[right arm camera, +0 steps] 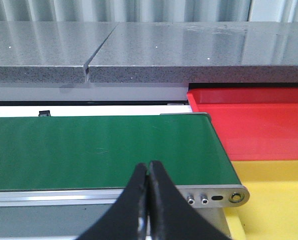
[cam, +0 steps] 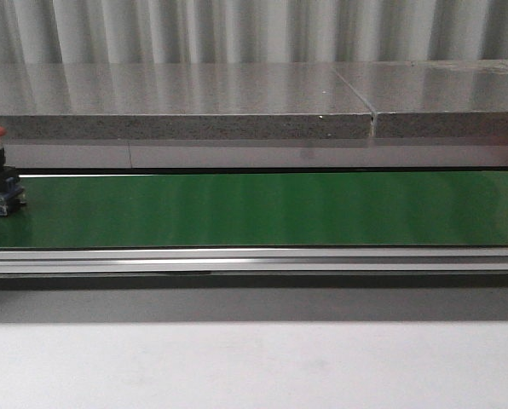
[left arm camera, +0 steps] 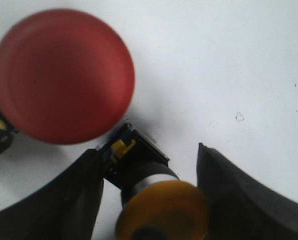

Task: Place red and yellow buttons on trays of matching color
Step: 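Grasp a yellow push button on the table with the left gripper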

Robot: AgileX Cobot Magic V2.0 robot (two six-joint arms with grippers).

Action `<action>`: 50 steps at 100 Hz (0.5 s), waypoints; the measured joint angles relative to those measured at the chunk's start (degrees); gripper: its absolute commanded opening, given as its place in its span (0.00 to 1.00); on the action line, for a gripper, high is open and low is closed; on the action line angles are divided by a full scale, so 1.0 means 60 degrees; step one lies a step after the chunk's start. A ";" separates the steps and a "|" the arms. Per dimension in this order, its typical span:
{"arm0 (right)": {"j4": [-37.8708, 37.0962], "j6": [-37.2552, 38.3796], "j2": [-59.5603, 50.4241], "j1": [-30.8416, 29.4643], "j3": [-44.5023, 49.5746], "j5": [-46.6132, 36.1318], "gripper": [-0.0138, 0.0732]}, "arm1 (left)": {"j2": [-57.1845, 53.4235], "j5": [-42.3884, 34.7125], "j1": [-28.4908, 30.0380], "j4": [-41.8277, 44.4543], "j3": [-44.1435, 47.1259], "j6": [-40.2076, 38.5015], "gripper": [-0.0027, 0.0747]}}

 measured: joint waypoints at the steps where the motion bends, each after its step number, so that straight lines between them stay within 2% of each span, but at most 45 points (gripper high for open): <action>1: 0.0000 0.0000 0.0000 0.0000 0.0000 0.0000 0.09 | 0.0000 -0.0017 -0.0016 -0.0017 0.0000 0.0000 0.40; 23: 0.0000 0.0000 0.0000 0.0000 0.0000 0.0000 0.09 | 0.0000 -0.0093 -0.0071 -0.0169 0.0000 0.0000 0.23; 36: 0.0000 0.0000 0.0000 0.0000 0.0000 0.0000 0.09 | 0.0000 -0.0093 -0.0071 -0.0192 0.0000 0.0133 0.22; 50: 0.0000 0.0000 0.0000 0.0000 0.0000 0.0000 0.09 | -0.0022 0.0274 -0.0071 -0.0207 -0.0305 0.0833 0.22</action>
